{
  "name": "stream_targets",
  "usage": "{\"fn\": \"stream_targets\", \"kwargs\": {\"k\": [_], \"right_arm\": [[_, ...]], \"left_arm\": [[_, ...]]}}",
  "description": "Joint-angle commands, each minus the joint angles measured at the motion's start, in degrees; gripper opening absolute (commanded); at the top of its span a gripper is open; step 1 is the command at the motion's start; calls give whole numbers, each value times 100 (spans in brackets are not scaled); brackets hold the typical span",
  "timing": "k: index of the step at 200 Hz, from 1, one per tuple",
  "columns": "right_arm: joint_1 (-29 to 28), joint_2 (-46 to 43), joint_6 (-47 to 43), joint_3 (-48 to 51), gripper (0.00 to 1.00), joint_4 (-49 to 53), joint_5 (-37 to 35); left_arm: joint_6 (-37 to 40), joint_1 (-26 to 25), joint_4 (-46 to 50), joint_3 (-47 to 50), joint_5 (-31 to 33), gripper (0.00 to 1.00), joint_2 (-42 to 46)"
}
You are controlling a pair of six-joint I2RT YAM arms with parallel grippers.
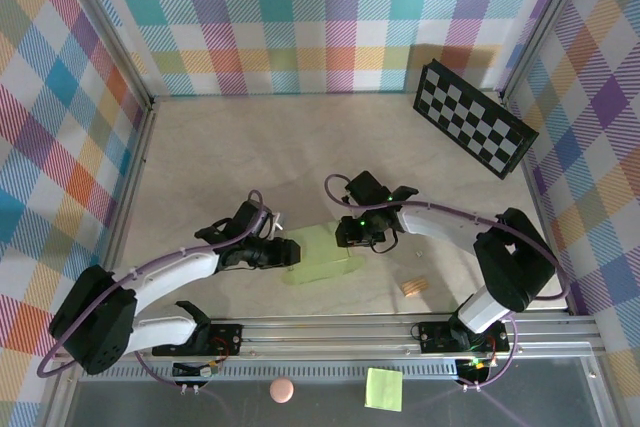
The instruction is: Fold the paper box
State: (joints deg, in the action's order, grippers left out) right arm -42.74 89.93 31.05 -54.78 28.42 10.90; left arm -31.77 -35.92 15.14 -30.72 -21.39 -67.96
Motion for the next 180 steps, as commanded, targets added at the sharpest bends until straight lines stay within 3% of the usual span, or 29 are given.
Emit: {"fn": "stream_targets", "kwargs": {"k": [1, 67, 151, 180], "right_arm": [[-15, -142, 63, -42, 37, 131, -184], [-4, -501, -212, -199, 41, 357, -662], [3, -571, -290, -279, 42, 481, -733], [3, -621, -282, -252, 42, 516, -763]], "left_arm": [[172, -21, 536, -267, 426, 51, 143], [1252, 70, 1505, -1278, 1114, 54, 86], [2918, 50, 2219, -2898, 994, 52, -2033], [3209, 50, 2354, -3308, 974, 44, -2665]]}}
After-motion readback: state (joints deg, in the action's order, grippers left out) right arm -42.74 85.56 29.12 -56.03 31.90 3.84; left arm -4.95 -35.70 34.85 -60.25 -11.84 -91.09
